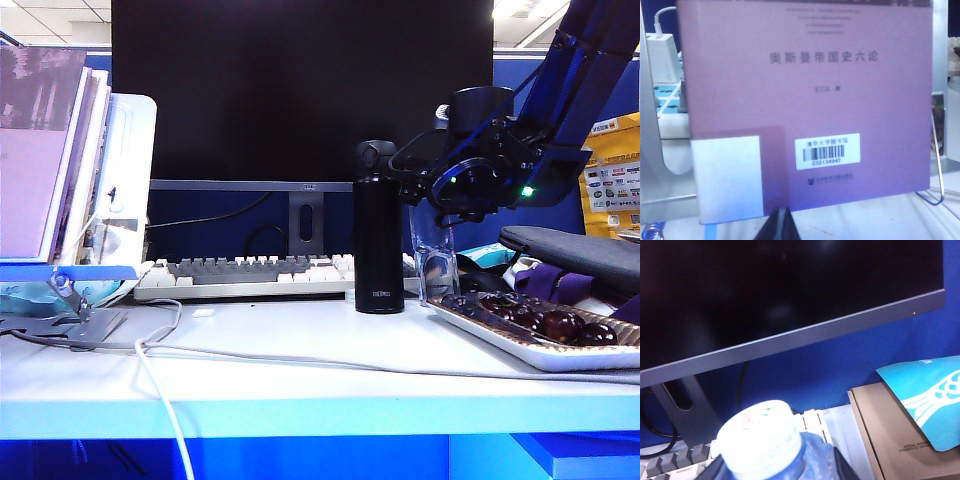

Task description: Pick up the mineral water bottle and place it vertically to the right of the black thermos cup.

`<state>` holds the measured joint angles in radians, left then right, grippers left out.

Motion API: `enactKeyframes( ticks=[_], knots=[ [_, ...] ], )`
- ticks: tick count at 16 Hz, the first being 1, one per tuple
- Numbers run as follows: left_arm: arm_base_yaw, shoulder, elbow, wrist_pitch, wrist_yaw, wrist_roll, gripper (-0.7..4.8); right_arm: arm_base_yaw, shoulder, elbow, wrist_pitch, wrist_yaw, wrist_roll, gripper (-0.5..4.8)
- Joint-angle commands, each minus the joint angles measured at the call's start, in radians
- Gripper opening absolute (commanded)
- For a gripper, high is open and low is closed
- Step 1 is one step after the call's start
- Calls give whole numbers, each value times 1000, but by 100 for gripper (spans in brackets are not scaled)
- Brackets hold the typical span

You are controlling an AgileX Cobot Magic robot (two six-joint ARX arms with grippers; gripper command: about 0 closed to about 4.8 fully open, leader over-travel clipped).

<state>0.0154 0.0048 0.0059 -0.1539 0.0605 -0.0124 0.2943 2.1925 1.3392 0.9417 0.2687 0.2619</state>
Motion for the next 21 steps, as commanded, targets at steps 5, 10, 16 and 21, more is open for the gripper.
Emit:
enactKeyframes(
  ticks=[5,10,16,21],
  knots=[
    [0,-3,0,-10,5,4,-4,0,-4,3,10,-21,-5,328],
    [0,-3,0,-10,5,4,-4,0,-14,3,78,-22,-84,371],
    [0,-3,0,-10,5,4,-4,-10,-18,3,86,-20,-106,369],
    [0,-3,0,-10,5,4,-4,-34,-50,4,84,-21,-170,370]
  ],
)
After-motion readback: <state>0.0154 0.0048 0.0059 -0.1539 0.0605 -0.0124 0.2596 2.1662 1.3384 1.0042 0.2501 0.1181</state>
